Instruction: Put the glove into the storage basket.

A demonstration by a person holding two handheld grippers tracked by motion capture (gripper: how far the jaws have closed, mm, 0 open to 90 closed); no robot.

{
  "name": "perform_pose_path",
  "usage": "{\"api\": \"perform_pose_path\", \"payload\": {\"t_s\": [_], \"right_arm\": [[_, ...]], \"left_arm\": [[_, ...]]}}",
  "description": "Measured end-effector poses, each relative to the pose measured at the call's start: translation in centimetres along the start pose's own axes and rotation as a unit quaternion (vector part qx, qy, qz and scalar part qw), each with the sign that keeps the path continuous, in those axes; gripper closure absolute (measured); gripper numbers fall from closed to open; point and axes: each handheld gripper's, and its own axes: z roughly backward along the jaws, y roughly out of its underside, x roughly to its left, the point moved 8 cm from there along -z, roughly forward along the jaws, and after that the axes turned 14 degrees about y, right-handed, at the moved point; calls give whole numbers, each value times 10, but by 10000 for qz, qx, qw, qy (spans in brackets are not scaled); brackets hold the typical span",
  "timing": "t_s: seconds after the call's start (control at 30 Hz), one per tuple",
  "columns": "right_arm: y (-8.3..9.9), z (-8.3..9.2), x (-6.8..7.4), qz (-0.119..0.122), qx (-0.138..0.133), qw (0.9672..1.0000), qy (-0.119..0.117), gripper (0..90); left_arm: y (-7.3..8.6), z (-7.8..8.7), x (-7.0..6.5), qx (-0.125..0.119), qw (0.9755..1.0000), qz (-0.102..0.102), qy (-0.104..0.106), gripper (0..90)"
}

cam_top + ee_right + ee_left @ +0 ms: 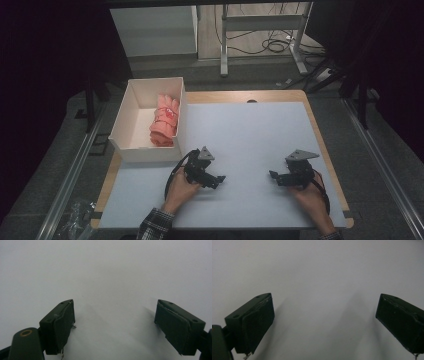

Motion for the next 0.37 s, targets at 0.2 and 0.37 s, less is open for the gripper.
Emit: {"api": "perform_pose_path", "payload": {"t_s": [0.2,0.37], "right_arm": [[0,0,0,1,0,10000,0,167],[0,0,0,6,-1,10000,3,167]], "left_arm": [[4,-3,1,87,9998,-84,-127,13],[4,-3,1,104,9998,-99,-124,6]]}}
